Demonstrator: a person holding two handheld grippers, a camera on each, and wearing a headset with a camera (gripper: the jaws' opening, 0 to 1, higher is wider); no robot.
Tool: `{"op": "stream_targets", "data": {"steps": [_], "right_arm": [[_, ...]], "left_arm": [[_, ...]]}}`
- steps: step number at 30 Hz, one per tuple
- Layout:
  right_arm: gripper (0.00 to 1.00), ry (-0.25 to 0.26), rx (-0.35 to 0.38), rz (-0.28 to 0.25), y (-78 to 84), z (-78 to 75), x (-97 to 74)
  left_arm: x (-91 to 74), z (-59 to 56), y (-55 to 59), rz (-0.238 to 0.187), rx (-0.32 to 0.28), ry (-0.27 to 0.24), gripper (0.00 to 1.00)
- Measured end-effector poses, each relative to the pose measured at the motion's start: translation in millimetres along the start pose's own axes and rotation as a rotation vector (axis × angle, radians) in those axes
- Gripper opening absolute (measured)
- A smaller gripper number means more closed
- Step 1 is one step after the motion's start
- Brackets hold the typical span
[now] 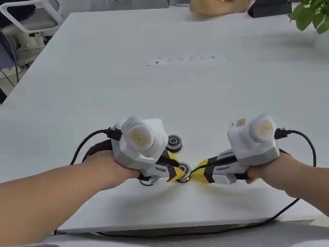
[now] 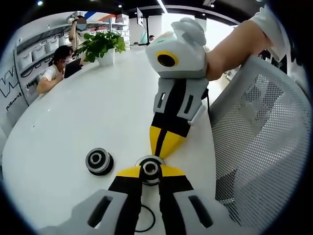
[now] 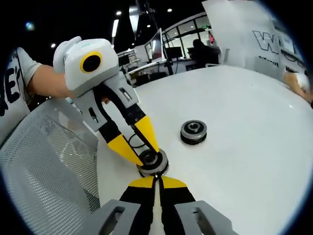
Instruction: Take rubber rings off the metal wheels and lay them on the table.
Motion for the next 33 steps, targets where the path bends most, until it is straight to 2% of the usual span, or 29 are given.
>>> {"op": "stream_targets", "data": {"steps": [5,6,7,10,16,18,19,22,33], "right_arm": [[0.0,-0.019,0.159,-0.044,3.4,-4.1,-1.8],[0.0,-0.025,0.186,-0.067,2.9,-5.6,-1.5],[0.0,-0.025,0.215,-0.064,4.1,-3.3,-3.6],[0.0,-0.034,0.255,-0.082,4.2,-1.5,-6.2],[0.0,-0.042,0.291,-0.099,4.5,1.1,-10.0],[0.0,-0.037,0.315,-0.128,2.5,-1.6,-12.2],[0.0,-0.055,0.356,-0.154,0.5,-0.4,-11.8],[0.0,-0.05,0.342,-0.147,1.1,2.3,-11.2],[0.0,-0.059,0.367,-0.158,0.5,3.0,-11.6]], "left_arm": [[0.4,-1.3,0.7,-0.007,-0.002,-0.015,0.07],[0.5,-1.4,1.0,-0.009,-0.002,-0.017,0.07],[0.5,-1.6,0.9,-0.009,-0.001,-0.019,0.07],[0.7,-1.6,-0.2,-0.001,-0.002,-0.02,0.07],[1.1,-1.3,0.1,-0.003,-0.007,-0.02,0.07],[1.1,-1.3,0.0,-0.002,-0.008,-0.02,0.07],[1.2,-1.2,0.0,0.0,-0.008,-0.02,0.07],[1.4,-1.4,0.0,0.001,-0.009,-0.022,0.07],[2.1,-1.9,-1.3,0.013,-0.014,-0.028,0.07]]}}
Point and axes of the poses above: the centre of the closed fingertips' face, and the gripper's own axes: x roughly forward along the fingers, z roughly to its left, y roughly out of its underside, the point moved 10 cm from there along -x, roughly backward along the fingers, and after that the axes turned 7 degrees about x, right-handed, at the moved point
